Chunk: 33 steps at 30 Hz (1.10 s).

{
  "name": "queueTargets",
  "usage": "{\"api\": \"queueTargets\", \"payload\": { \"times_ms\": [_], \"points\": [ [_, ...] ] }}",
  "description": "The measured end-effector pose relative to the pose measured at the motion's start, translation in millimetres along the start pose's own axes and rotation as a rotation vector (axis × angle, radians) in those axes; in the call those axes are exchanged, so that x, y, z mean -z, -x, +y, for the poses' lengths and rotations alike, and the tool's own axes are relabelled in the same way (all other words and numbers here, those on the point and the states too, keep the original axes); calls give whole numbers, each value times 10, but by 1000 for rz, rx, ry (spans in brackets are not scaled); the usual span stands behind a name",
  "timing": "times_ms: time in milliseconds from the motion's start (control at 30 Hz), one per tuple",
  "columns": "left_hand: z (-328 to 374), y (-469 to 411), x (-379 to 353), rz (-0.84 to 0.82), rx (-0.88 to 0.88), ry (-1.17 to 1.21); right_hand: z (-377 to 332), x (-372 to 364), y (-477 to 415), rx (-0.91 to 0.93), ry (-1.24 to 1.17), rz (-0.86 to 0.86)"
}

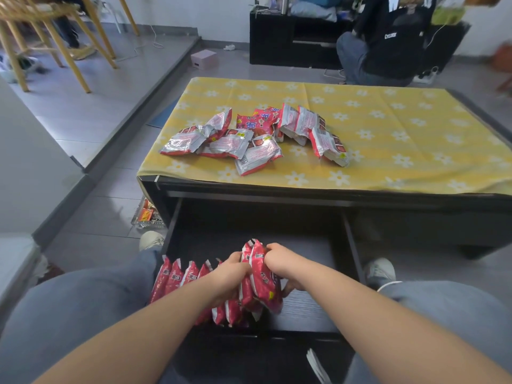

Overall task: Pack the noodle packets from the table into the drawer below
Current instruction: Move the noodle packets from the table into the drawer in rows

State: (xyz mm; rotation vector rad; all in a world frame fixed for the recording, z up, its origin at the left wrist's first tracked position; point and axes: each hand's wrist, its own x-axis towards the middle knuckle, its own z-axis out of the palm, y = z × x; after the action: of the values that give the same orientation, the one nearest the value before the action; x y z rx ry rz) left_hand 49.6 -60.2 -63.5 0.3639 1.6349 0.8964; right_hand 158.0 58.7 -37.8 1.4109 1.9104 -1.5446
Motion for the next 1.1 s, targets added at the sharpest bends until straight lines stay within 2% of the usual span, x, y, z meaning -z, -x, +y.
{"api": "queueTargets", "payload": {
  "times_ms": [133, 167, 267, 433, 533, 733, 967, 1100],
  "points": [
    [-116, -46, -113, -6, 71, -93, 131, -98, 10, -82, 12, -87],
    [-133, -66, -114, 1, 59, -184, 173, -136, 2, -94, 22, -98],
    [-155, -129, -46, 97, -94, -722, 287, -254, -50, -106, 9, -117],
    [-190, -146, 43, 213, -282, -1081, 416, -403, -161, -113, 59, -77],
    [-181, -177, 133, 352, -328, -1393, 424, -537, -168, -122, -66, -134],
    [-233, -218, 274, 188, 95, -1328, 492, -632, -277, -117, -184, -204],
    [-167, -156, 318, 65, 121, -1332, 452, -714, -282, -145, -233, -172],
    [-167, -130, 326, 98, 64, -1350, 382, -691, -269, -175, -138, -145]
  ]
}}
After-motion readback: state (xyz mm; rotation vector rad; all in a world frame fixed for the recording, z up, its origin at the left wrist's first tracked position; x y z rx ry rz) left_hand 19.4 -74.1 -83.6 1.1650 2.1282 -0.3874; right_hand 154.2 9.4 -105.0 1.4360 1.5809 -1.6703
